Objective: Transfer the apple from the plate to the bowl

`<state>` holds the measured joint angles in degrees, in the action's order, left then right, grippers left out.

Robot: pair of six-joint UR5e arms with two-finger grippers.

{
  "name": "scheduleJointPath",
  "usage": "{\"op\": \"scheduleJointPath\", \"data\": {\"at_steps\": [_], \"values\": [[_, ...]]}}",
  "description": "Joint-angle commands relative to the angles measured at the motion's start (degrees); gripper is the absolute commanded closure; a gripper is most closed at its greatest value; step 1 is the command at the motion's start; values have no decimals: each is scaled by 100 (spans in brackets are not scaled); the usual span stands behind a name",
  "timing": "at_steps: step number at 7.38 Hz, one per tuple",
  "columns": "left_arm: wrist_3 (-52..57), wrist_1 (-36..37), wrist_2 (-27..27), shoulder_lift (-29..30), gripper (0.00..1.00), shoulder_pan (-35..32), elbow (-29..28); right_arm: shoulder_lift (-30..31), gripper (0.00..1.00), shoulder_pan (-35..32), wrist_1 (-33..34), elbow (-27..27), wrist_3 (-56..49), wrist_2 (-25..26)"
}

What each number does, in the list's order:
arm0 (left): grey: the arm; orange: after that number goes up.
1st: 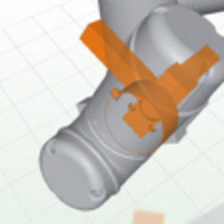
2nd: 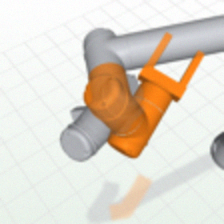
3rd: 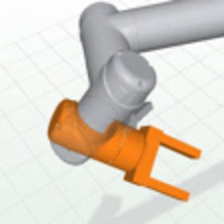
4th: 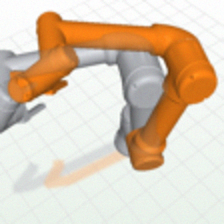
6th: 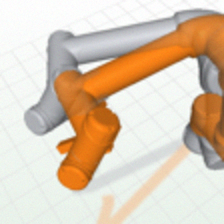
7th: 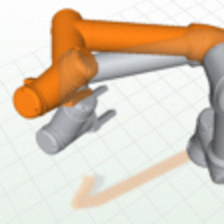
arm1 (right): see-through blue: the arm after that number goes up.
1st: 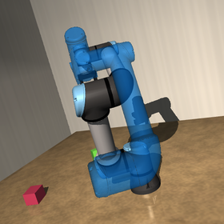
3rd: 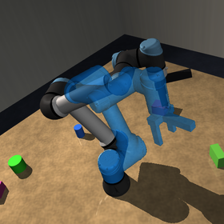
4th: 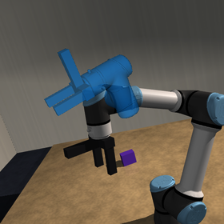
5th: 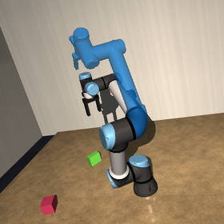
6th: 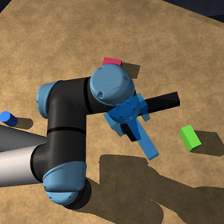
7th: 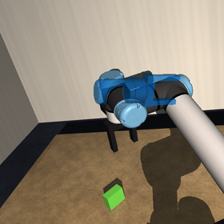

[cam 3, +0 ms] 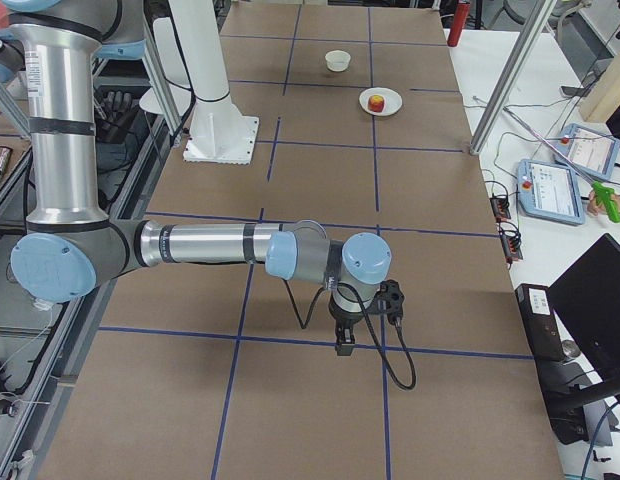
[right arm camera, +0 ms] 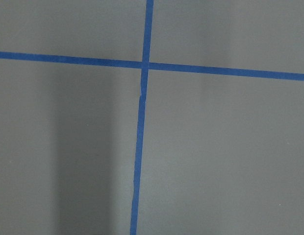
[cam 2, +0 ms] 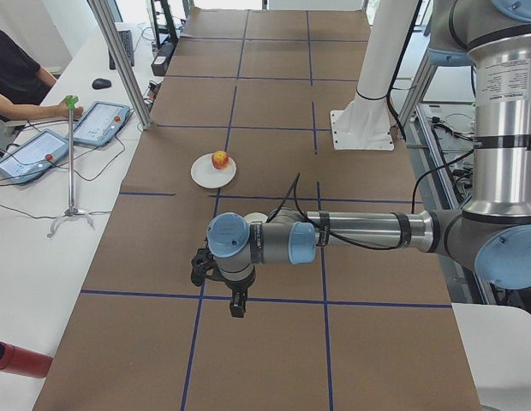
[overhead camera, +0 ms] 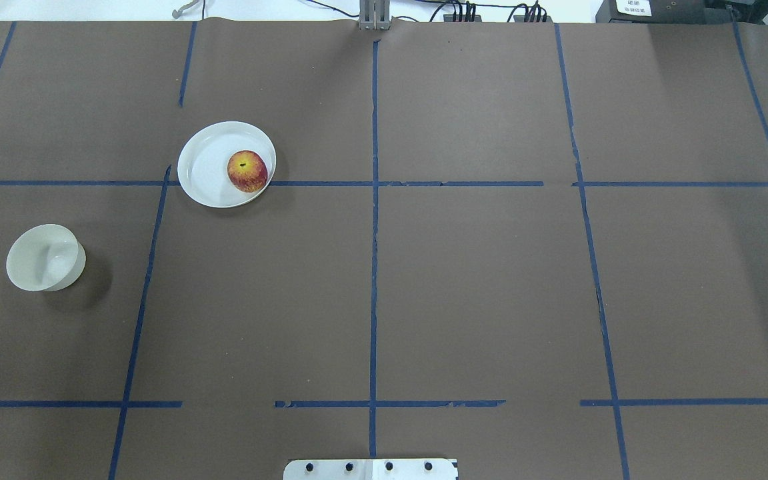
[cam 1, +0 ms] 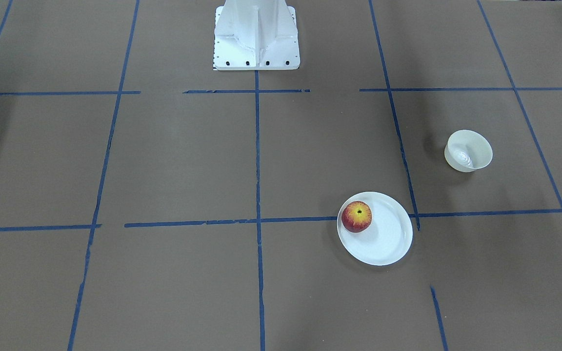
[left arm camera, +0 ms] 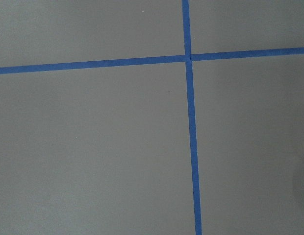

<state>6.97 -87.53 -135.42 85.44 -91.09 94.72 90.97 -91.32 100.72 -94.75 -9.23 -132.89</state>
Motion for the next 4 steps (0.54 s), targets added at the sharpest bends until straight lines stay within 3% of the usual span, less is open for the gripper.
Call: {"op": "scheduleJointPath", "data": {"at_steps": [1, 3, 4], "values": [[-37, -149, 7, 34, 0, 3, 28, 0, 0, 0, 0, 0, 0, 0], [-194, -81, 269, 558, 0, 203, 37, 0, 0, 0, 0, 0, 0, 0], [-840, -11, 288, 910, 0, 449, 98, 0, 0, 0, 0, 0, 0, 0]]}}
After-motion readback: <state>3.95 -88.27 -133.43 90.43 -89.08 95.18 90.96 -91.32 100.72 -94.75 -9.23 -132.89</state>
